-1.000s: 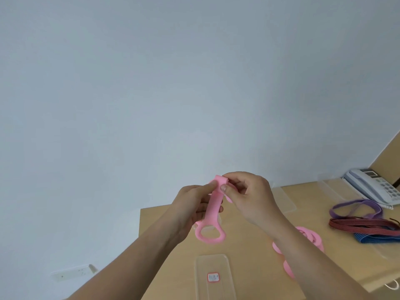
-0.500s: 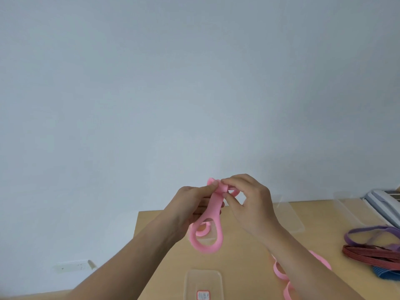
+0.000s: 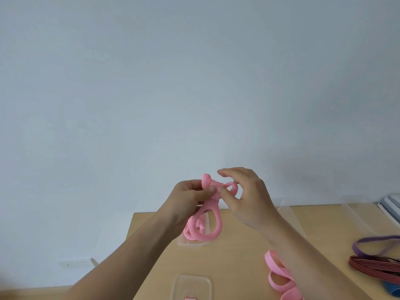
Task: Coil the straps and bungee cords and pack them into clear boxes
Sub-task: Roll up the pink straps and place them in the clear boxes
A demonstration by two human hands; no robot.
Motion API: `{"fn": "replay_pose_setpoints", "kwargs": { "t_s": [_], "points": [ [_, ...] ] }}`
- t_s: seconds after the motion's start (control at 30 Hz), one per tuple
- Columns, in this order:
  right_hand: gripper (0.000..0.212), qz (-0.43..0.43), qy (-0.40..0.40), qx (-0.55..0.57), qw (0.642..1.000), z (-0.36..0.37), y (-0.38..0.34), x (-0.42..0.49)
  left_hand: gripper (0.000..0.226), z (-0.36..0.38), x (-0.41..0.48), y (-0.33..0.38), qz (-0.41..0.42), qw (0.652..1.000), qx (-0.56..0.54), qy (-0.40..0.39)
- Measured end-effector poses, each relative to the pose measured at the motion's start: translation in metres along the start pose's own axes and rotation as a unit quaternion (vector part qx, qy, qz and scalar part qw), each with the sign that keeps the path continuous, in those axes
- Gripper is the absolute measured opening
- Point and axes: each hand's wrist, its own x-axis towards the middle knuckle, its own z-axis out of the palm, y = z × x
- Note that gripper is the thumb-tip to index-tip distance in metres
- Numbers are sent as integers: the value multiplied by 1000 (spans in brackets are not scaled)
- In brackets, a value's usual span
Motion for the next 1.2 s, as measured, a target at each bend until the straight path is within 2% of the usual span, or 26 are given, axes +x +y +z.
{"fn": "replay_pose_setpoints", "kwargs": {
  "t_s": [0.03, 0.1, 0.17, 0.27, 0.4, 0.57, 0.73, 0.83, 0.93, 1.03, 1.2],
  "points": [
    [31, 16, -43, -1, 999, -1, 3, 3, 20, 1, 1, 1, 9, 1000, 6, -4],
    [19, 12, -105, 13, 994, -2, 7, 9, 21, 1, 3, 2, 18, 1000, 2, -4],
    [18, 0, -120, 25, 992, -2, 8, 12, 23, 1, 3, 5, 19, 1000, -11, -2],
    [19, -5, -92, 55, 994, -3, 6, 17, 23, 0, 4, 2, 11, 1000, -10, -21],
    [12, 0, -45, 89, 995, 0, 7, 23, 45, -3, 5, -1, -25, 999, 13, -25],
    [13, -26, -22, 89, 995, 11, 7, 24, 44, -5, 4, 2, -50, 998, 10, -35],
    [22, -90, 0, 53, 995, 25, 12, 24, 53, -11, 8, 1, -56, 996, -56, -30],
    [20, -115, 13, 43, 992, 32, 16, 21, 56, -17, 11, -1, -52, 996, -44, -53],
    [20, -89, -32, 17, 995, 37, 20, 17, 59, -23, 13, -3, -61, 996, -54, -46],
    [18, -53, -104, 46, 992, 37, 18, 20, 56, -27, 12, -6, -80, 994, -72, 2],
    [23, -43, -162, 57, 984, 46, 11, 24, 50, -33, 9, -10, -94, 995, -42, 17]
  ]
}}
